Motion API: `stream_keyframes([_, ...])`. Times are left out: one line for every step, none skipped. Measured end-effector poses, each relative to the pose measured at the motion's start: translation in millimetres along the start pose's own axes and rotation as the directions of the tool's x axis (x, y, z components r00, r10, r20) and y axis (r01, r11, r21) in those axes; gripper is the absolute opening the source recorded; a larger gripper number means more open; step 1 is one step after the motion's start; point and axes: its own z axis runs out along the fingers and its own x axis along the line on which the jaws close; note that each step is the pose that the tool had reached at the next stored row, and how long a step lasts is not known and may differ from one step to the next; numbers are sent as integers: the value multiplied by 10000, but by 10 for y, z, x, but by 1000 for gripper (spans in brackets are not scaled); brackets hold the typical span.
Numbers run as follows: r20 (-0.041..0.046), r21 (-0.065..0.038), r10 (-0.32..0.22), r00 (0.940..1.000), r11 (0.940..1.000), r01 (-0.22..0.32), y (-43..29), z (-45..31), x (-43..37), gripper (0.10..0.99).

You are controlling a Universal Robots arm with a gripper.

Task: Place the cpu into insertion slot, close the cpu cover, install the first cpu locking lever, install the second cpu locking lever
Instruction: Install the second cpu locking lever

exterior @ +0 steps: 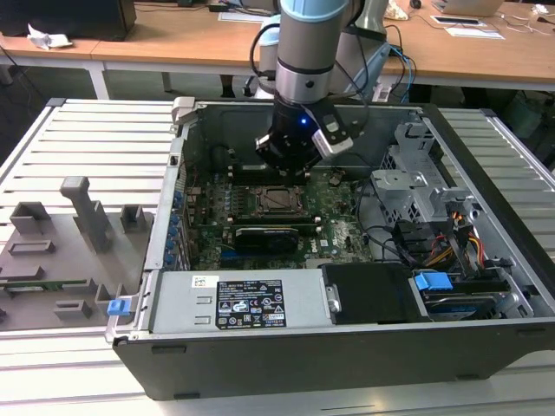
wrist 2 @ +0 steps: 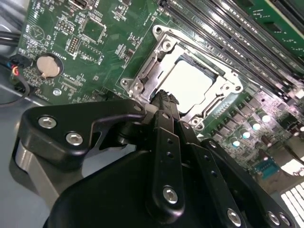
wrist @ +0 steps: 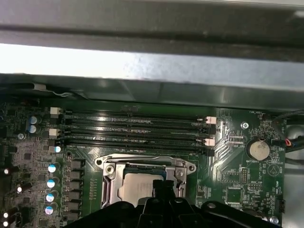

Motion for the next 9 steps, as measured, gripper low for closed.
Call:
stream_keyframes([0,0,0,10000,10000,0,0,-9,0,106])
stream_keyframes([2,-4,-1,10000,10000,1,-1,-11,0,106])
stream_keyframes([0,-1,-2,10000,10000,2,-4,-12,0,106])
stream_keyframes([-1,-1,-2,10000,10000,2,-11,-13,0,106])
stream_keyframes([0,-1,-1,10000,10000,1,-20,-12,1,106])
stream_keyframes([-1,0,0,10000,10000,0,-31,-13,2,106])
stream_keyframes([-1,0,0,10000,10000,0,-50,-12,3,106])
stream_keyframes([-1,0,1,10000,10000,-1,-65,-12,4,106])
stream_keyframes([0,0,1,10000,10000,-1,-86,-12,5,106])
